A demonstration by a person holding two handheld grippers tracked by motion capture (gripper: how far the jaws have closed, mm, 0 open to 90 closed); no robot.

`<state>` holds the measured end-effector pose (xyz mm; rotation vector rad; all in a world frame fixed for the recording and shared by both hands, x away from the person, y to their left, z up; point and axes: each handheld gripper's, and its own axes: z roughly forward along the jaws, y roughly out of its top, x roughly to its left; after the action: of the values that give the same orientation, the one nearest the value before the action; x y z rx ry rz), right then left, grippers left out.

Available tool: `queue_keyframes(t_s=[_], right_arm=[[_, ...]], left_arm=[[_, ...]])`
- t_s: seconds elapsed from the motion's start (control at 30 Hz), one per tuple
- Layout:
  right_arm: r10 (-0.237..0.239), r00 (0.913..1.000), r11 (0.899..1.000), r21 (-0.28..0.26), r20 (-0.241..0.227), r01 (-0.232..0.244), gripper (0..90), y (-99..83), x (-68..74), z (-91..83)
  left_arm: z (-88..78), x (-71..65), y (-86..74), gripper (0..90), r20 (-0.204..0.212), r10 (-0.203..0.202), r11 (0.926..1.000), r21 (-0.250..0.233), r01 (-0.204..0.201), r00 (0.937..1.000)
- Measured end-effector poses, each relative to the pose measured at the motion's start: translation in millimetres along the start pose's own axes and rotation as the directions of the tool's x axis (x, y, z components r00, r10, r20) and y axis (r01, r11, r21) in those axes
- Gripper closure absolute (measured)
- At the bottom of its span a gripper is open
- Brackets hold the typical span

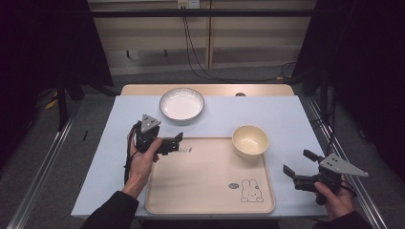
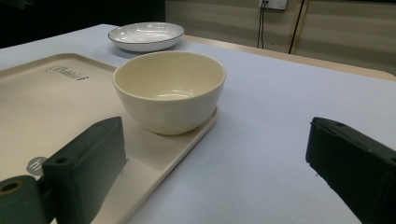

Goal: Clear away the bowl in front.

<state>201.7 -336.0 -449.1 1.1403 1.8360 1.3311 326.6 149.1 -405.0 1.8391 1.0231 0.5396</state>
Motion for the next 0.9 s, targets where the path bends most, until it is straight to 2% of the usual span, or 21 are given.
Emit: queue_keyframes(t_s=[0.07, 0.17, 0.33, 0.43, 0.53, 0.57, 0.67, 0.73, 0.77, 0.83, 0.87, 0.9], right_arm=[[0.001, 1.0, 1.0, 0.0, 0.002, -0.001, 4.5, 0.0, -0.1, 0.0], [0.001, 1.0, 1.0, 0.0, 0.001, -0.001, 4.5, 0.0, 0.0, -0.1], [-0.001, 1.0, 1.0, 0.001, 0.004, 0.001, 4.5, 0.0, 0.1, 0.5], [0.002, 1.0, 1.0, 0.005, 0.003, -0.002, 4.5, -0.2, 0.6, 0.5], [0.001, 1.0, 1.0, 0.008, 0.003, -0.001, 4.5, -0.2, 0.3, 0.5], [0.001, 1.0, 1.0, 0.008, 0.006, -0.001, 4.5, -0.2, 0.6, 0.6], [0.002, 1.0, 1.0, 0.011, 0.003, -0.002, 4.5, -0.1, 0.5, 1.1], [0.003, 1.0, 1.0, 0.011, 0.004, -0.004, 4.5, -0.1, 0.6, 1.6], [0.002, 1.0, 1.0, 0.012, 0.004, -0.002, 4.5, -0.1, 0.5, 1.7], [0.004, 1.0, 1.0, 0.011, 0.004, -0.004, 4.5, -0.1, 0.6, 1.3], [0.002, 1.0, 1.0, 0.011, 0.005, -0.002, 4.4, -0.2, 0.5, 1.1], [0.002, 1.0, 1.0, 0.009, 0.009, -0.002, 4.4, -0.1, 0.7, 0.9]], left_arm=[[-8.0, 2.8, -5.8, 2.0, -0.001, -0.022, 0.9998, 0.002, 0.022, 0.9998], [-19.5, 6.3, -14.7, 1.9, -0.038, 0.012, 0.9999, -0.006, -0.012, 0.9992], [-35.8, 12.9, -30.6, 2.0, -0.053, -0.013, 0.9999, -0.006, 0.013, 0.9985], [-48.3, 14.0, -38.9, 1.7, -0.038, -0.022, 0.9995, -0.024, 0.021, 0.999], [-59.6, 12.6, -47.0, 1.5, -0.062, 0.007, 0.9996, -0.026, -0.008, 0.9981], [-62.5, 13.0, -49.2, 1.5, -0.049, -0.006, 0.9996, -0.028, 0.005, 0.9988], [-72.3, 14.7, -55.3, 1.8, -0.063, -0.024, 0.999, -0.038, 0.022, 0.9977], [-77.4, 17.1, -59.9, 1.4, -0.061, -0.054, 0.9973, -0.053, 0.051, 0.9967], [-80.5, 19.0, -62.6, 1.6, -0.075, -0.046, 0.9981, -0.045, 0.042, 0.9961], [-84.7, 19.5, -68.6, 2.0, -0.106, -0.054, 0.9971, -0.059, 0.048, 0.9929], [-87.7, 20.2, -71.2, 2.0, -0.104, -0.05, 0.9974, -0.056, 0.044, 0.9934], [-90.7, 20.4, -73.6, 1.7, -0.099, -0.063, 0.9963, -0.065, 0.056, 0.9931]])
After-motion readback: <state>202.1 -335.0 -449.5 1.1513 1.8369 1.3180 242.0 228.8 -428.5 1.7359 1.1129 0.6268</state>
